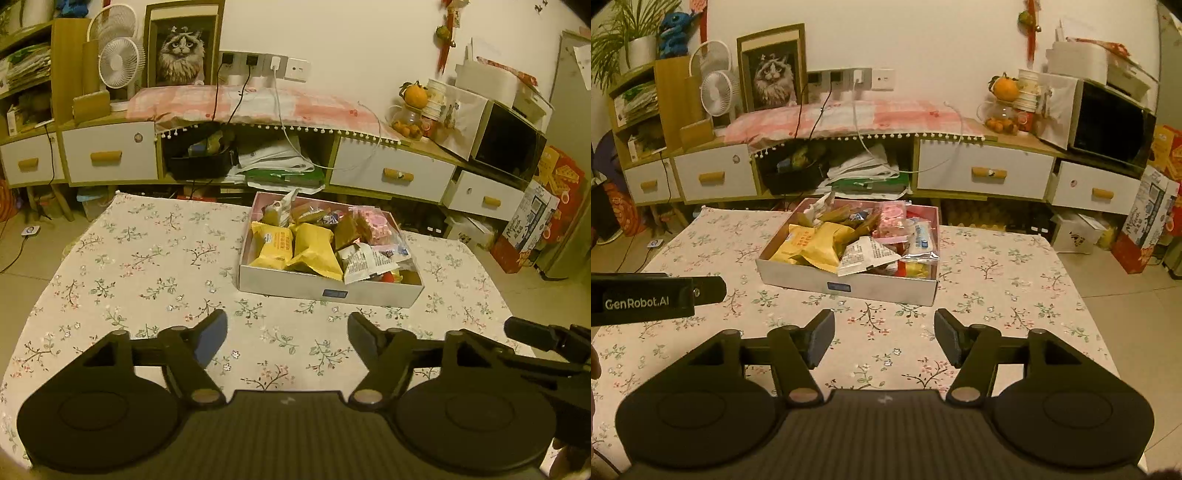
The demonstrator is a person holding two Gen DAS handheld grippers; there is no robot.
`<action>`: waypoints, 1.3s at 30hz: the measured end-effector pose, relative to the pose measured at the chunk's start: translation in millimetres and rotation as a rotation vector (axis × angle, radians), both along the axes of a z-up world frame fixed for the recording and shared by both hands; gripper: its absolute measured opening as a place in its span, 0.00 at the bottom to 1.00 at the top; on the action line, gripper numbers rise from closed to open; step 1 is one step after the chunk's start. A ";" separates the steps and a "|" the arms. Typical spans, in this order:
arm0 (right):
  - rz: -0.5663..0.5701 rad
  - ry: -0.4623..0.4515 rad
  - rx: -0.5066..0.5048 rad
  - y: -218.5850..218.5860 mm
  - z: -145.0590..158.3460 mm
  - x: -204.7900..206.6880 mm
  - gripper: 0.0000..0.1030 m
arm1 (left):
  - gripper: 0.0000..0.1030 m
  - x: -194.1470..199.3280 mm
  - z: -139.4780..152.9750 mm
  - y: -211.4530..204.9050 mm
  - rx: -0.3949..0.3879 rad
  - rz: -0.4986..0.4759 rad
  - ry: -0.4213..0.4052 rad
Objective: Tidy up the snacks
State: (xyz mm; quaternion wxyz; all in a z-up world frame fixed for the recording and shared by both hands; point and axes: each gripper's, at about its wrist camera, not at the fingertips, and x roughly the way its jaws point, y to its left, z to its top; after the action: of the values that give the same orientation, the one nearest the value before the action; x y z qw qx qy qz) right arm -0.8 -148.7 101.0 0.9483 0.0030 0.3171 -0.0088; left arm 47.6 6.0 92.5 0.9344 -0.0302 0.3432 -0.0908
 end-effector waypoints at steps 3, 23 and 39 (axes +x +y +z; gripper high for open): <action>0.000 0.002 -0.006 -0.3 -2.6 -0.7 0.64 | 0.90 -0.6 0.2 -2.2 -0.004 -0.003 -0.005; -0.022 -0.009 -0.040 -4.4 -5.6 1.2 1.00 | 1.00 -1.6 0.7 -6.0 0.043 0.012 -0.017; -0.048 0.031 -0.011 -10.2 -8.5 4.6 1.00 | 1.00 0.1 -3.2 -15.0 0.075 0.013 -0.015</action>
State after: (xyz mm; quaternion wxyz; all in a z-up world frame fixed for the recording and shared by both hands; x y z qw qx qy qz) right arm 3.7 -158.9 92.5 0.9428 0.0053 0.3318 -0.0333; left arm 47.7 -8.9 89.3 0.9380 0.0034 0.3390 -0.0722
